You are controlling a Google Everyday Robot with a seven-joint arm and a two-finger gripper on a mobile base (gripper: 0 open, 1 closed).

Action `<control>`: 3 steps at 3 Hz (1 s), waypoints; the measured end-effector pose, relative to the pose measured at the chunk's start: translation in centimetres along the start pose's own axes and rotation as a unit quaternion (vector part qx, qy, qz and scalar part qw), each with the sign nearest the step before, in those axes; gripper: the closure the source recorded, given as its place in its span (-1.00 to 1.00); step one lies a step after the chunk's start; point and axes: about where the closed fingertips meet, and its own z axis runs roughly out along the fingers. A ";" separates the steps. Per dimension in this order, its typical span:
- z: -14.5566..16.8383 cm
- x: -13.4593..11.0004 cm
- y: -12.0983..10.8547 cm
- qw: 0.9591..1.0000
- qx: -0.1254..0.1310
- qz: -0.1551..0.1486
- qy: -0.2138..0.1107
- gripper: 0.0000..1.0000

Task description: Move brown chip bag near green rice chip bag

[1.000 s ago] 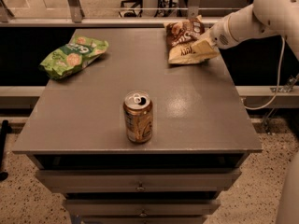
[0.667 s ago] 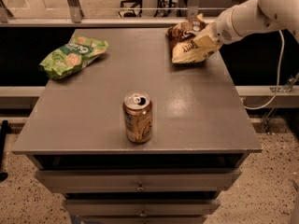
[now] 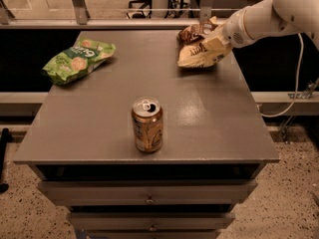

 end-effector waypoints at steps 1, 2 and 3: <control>1.8 -2.8 1.4 0.998 -0.024 -0.015 -0.048 1.00; 3.0 -7.5 3.2 0.991 -0.056 -0.048 -0.110 1.00; 3.3 -11.0 4.9 0.981 -0.086 -0.077 -0.155 1.00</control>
Offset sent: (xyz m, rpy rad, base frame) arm 0.0013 0.1337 0.0676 0.2178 -0.1926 0.3725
